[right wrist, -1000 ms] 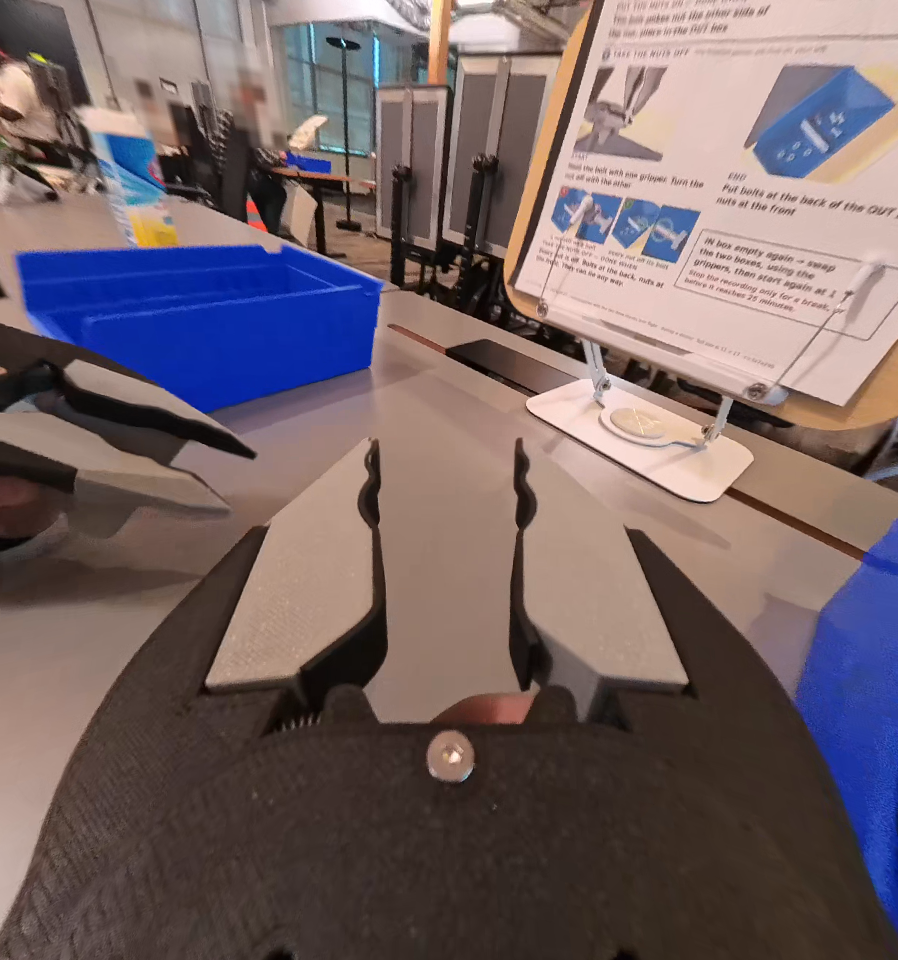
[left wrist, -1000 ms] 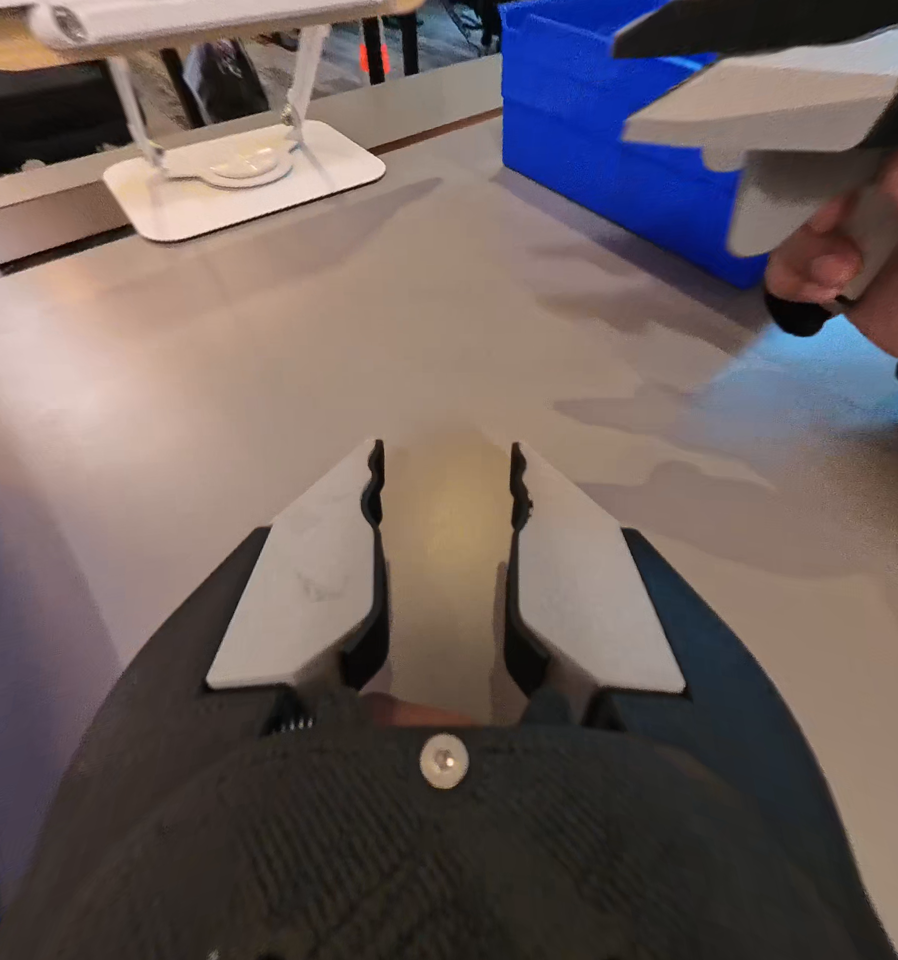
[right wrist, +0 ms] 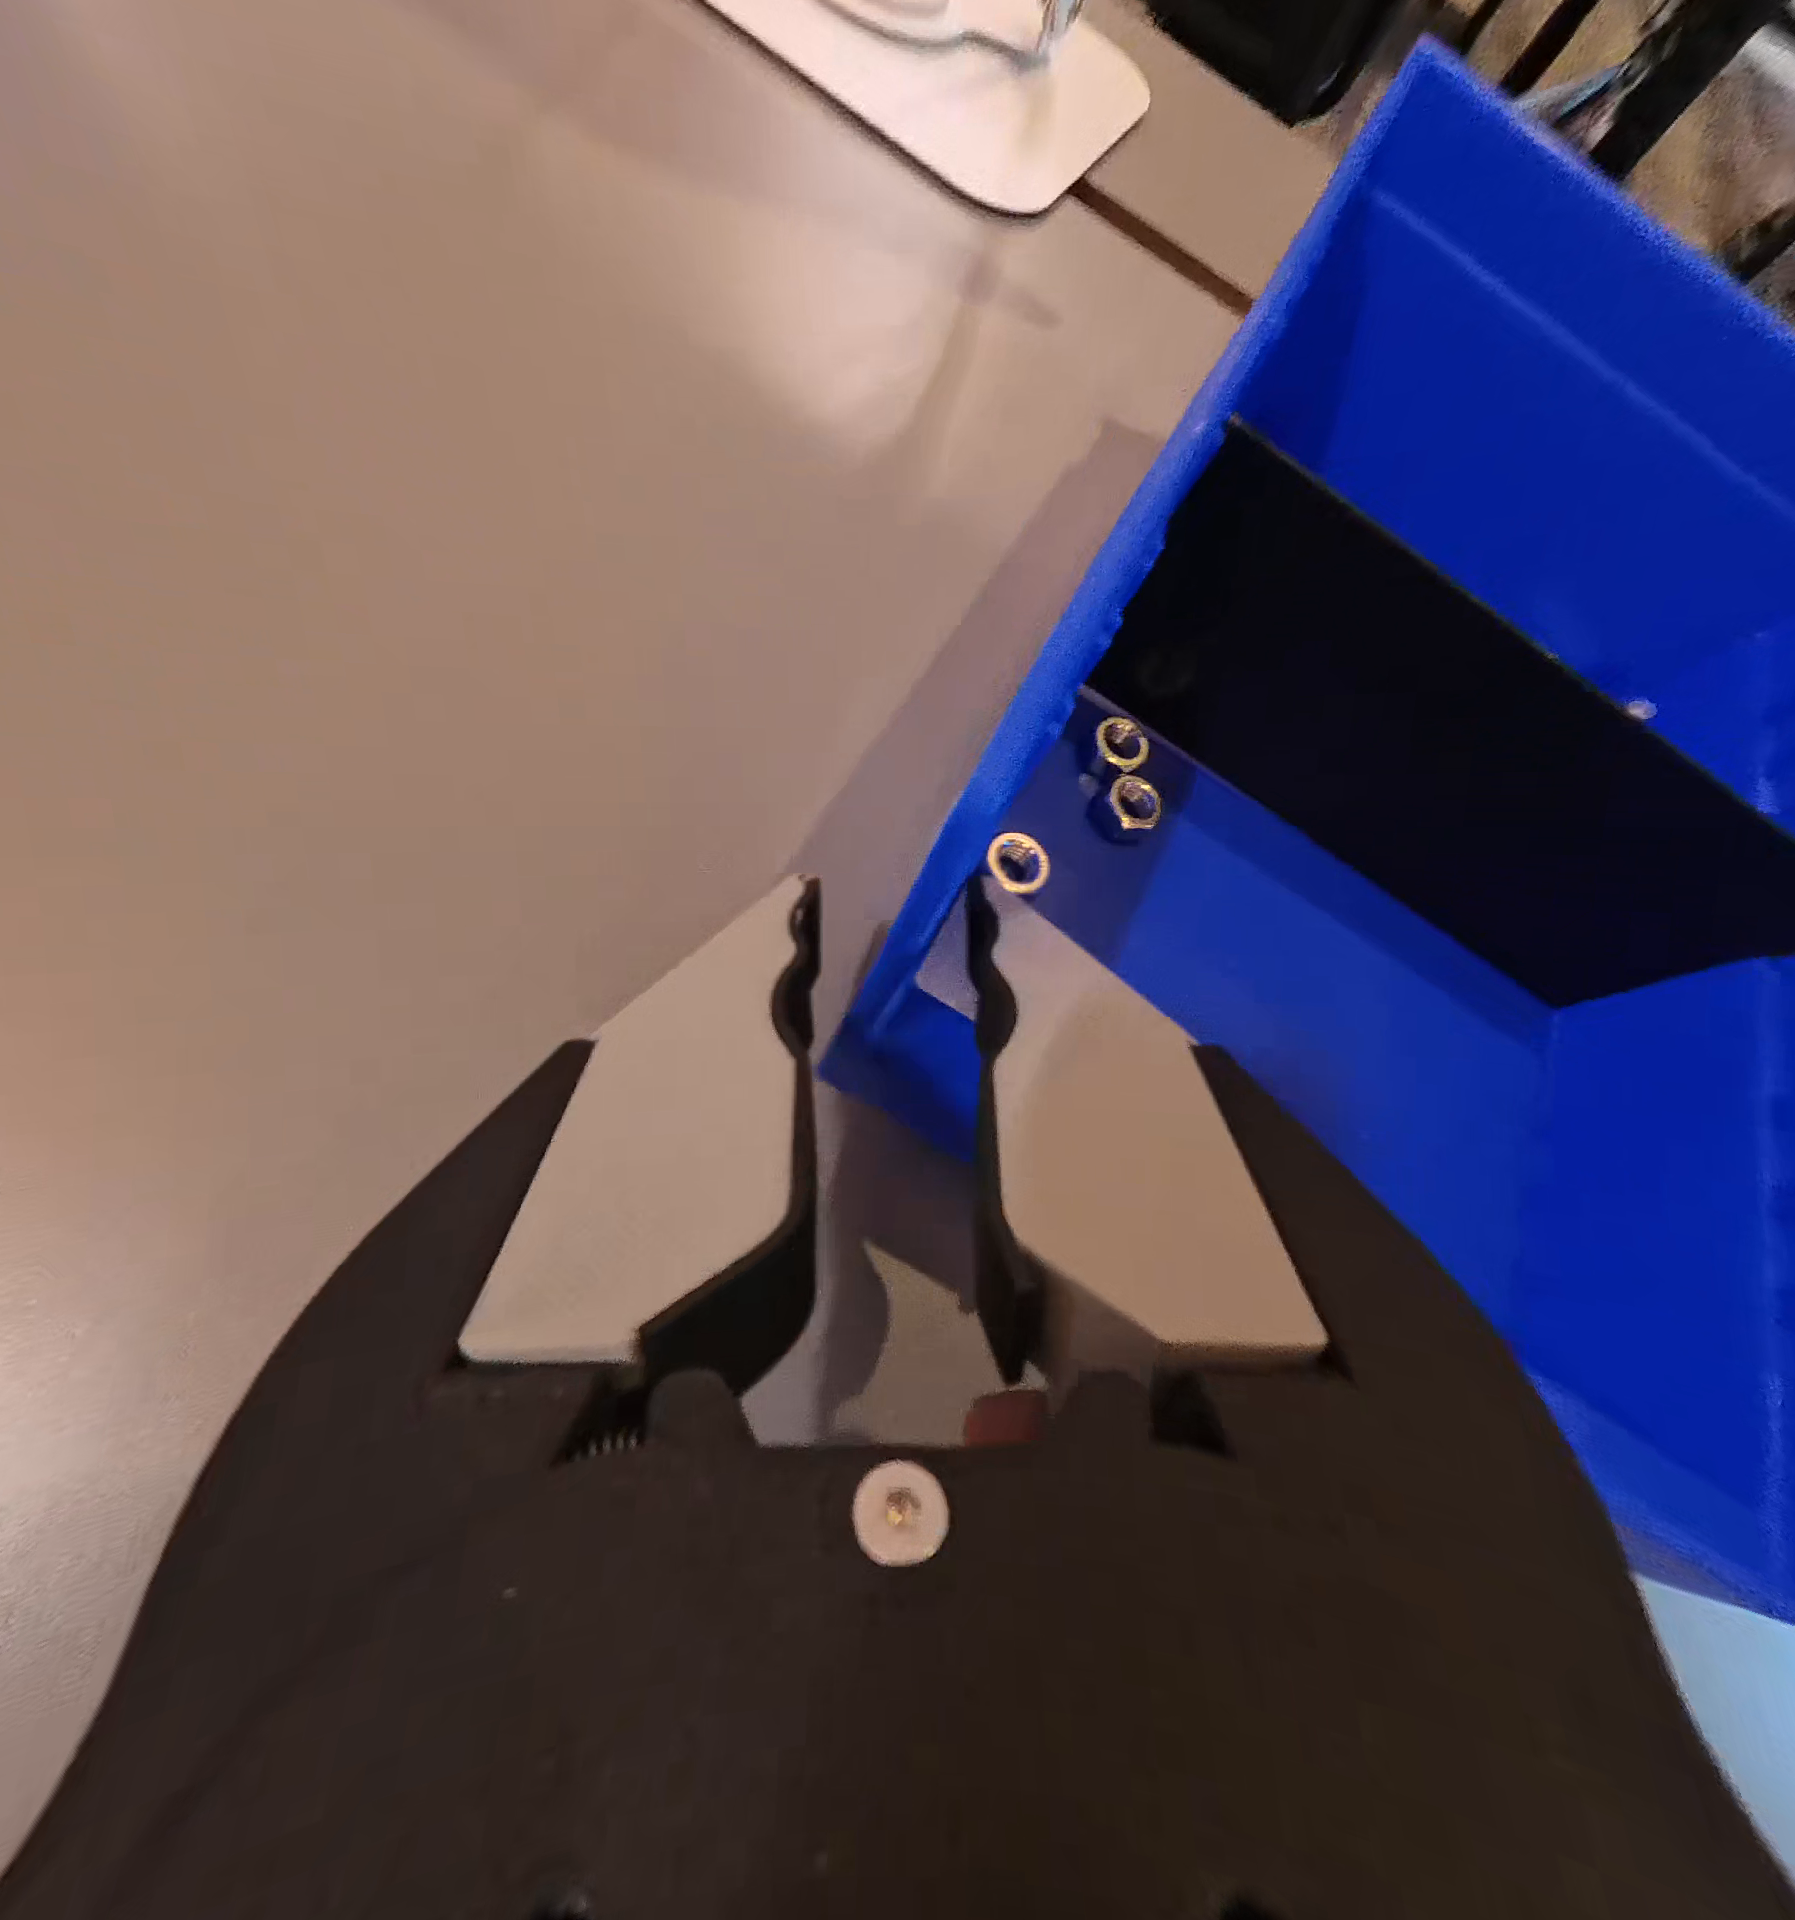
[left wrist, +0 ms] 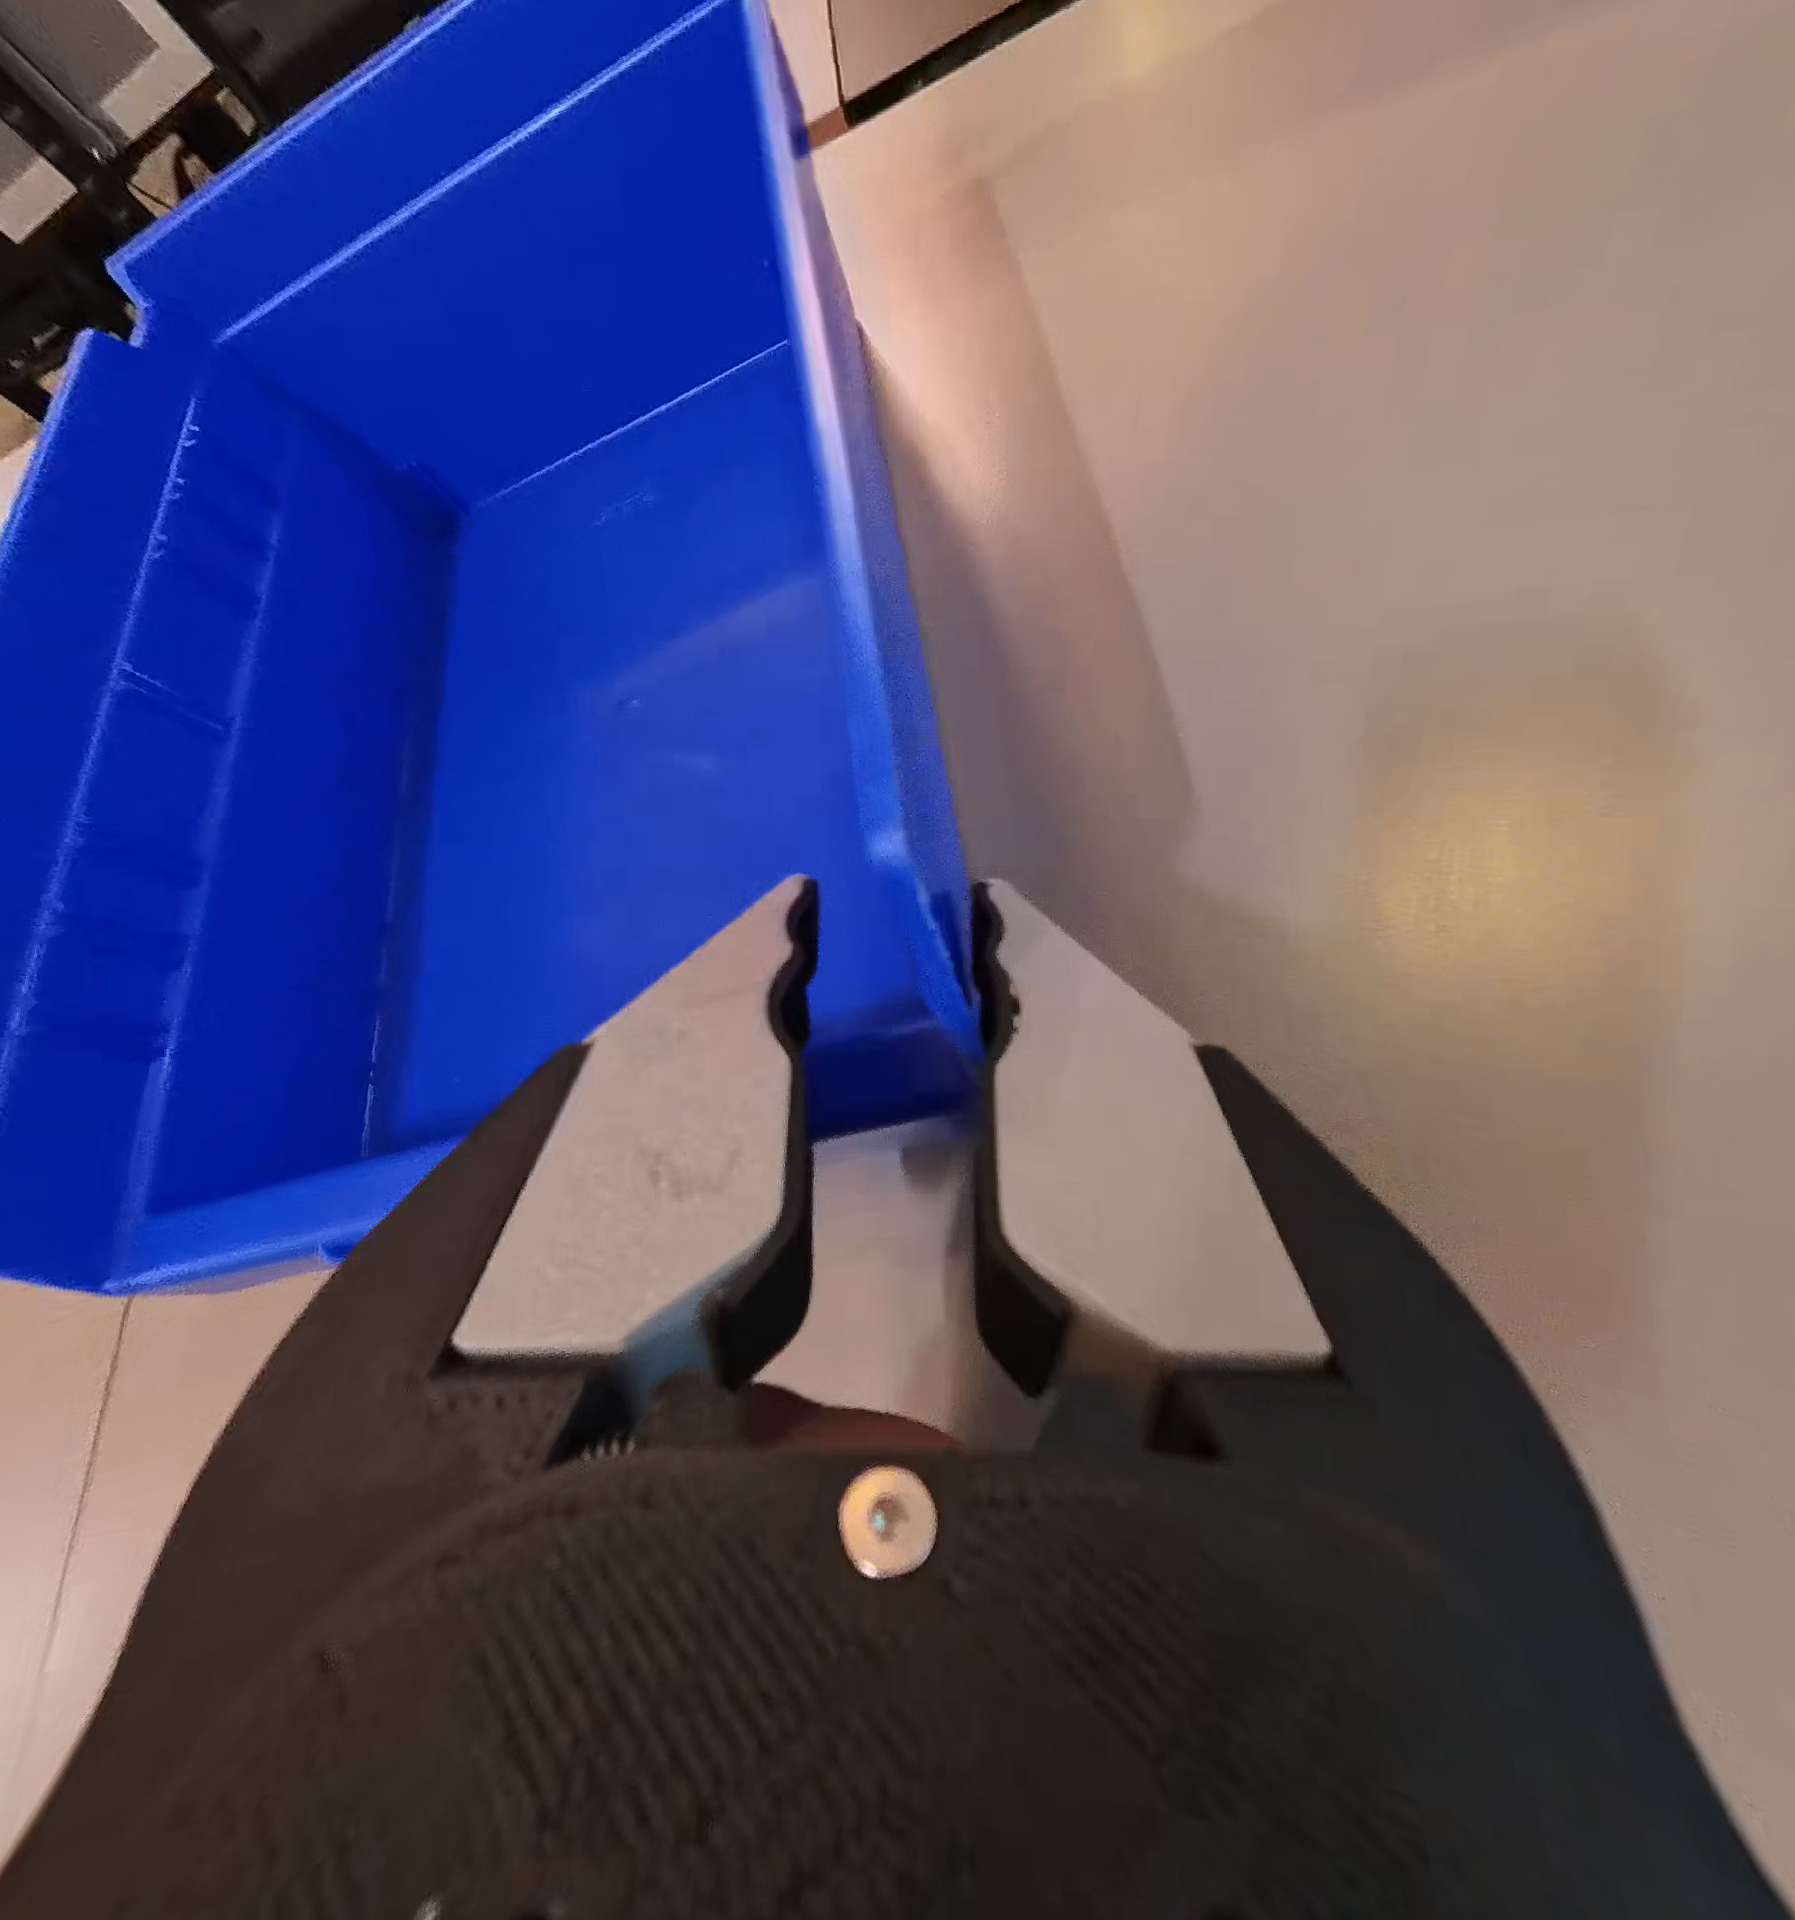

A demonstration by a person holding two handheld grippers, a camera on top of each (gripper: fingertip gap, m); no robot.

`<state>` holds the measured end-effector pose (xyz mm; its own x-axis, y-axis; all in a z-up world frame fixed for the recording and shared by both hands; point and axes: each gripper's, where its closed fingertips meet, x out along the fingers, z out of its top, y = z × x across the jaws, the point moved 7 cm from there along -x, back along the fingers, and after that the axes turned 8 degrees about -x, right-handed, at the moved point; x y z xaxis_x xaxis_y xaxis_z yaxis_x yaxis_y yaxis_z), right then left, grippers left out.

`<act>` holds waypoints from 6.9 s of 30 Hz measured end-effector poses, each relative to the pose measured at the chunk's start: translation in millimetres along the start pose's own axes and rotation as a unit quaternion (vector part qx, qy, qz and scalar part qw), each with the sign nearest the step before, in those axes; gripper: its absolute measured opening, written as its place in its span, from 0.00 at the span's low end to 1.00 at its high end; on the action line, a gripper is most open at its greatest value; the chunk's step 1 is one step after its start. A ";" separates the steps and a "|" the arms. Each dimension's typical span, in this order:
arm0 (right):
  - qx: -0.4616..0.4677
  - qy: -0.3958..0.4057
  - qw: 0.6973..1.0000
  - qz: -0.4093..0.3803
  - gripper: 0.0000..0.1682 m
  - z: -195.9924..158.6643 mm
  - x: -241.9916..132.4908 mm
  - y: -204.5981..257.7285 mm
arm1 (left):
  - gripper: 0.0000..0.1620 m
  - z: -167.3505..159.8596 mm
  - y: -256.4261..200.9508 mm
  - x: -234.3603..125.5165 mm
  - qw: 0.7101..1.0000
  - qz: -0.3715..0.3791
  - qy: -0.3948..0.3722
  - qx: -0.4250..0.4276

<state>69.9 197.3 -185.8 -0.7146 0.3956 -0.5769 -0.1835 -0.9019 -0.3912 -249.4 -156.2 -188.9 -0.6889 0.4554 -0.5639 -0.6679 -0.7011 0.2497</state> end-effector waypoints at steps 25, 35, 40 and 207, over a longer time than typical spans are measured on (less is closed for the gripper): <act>-0.124 -0.034 0.985 0.119 0.12 -0.1 -65.2 83.2 | 0.01 -7.0 50.6 -95.4 0.980 -0.158 -0.104 -0.067; -0.119 -0.061 0.971 0.197 0.13 44.2 -65.2 161.6 | 0.02 -4.5 69.9 -128.6 0.950 -0.216 -0.164 -0.154; -0.132 -0.071 0.960 0.238 0.13 70.9 -58.1 198.6 | 0.01 -10.1 80.2 -142.5 0.946 -0.217 -0.178 -0.162; 0.112 -0.251 0.955 -0.106 0.27 51.0 -61.8 27.5 | 0.13 -5.6 -78.8 -63.4 0.972 -0.169 -0.117 -0.114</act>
<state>74.6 139.2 -124.4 -0.8687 0.4914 -0.0620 -0.4603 -0.8472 -0.2651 -151.5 -132.9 -177.1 -0.5044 0.7742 -0.3824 -0.8053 -0.5816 -0.1154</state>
